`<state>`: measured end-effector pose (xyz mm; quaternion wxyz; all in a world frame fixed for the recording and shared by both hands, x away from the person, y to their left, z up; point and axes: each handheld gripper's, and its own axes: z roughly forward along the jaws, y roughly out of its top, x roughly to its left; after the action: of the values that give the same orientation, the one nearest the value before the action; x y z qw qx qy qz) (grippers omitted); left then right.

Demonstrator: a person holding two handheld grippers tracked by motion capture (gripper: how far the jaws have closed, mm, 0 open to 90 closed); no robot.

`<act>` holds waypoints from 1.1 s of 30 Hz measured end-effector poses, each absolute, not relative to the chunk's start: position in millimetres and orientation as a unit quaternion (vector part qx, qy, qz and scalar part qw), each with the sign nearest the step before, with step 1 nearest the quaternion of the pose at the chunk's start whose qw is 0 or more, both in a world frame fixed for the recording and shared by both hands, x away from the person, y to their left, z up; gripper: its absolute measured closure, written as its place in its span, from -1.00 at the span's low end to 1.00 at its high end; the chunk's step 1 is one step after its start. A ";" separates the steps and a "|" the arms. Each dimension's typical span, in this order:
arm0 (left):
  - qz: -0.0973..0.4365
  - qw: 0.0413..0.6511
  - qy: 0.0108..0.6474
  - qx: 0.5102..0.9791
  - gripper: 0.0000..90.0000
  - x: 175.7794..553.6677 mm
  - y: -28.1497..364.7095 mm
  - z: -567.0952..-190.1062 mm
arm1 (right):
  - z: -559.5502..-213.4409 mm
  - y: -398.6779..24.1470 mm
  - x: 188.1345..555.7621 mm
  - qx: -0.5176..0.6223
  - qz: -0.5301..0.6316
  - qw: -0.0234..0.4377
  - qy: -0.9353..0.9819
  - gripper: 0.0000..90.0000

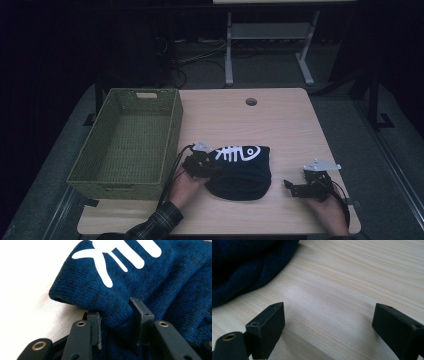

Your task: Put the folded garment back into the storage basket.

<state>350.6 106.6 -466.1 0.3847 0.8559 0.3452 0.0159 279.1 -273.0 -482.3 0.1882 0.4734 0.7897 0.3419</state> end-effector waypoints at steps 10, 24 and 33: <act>0.017 0.382 0.341 0.859 0.46 351.0 104.5 -458.8 | -482.3 -273.0 279.2 0.473 0.342 0.187 0.790 -0.76; 0.017 0.401 0.319 0.859 0.58 344.4 97.3 -430.1 | -482.3 -273.0 279.2 0.473 0.342 0.187 0.790 -0.76; 0.017 0.421 0.301 0.856 0.58 340.9 96.3 -402.0 | -482.2 -273.0 279.1 0.473 0.343 0.186 0.790 -0.76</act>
<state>340.9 96.3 -402.0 0.4213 0.8555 0.3005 0.0175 279.1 -273.0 -482.2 0.1864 0.4730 0.7900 0.3426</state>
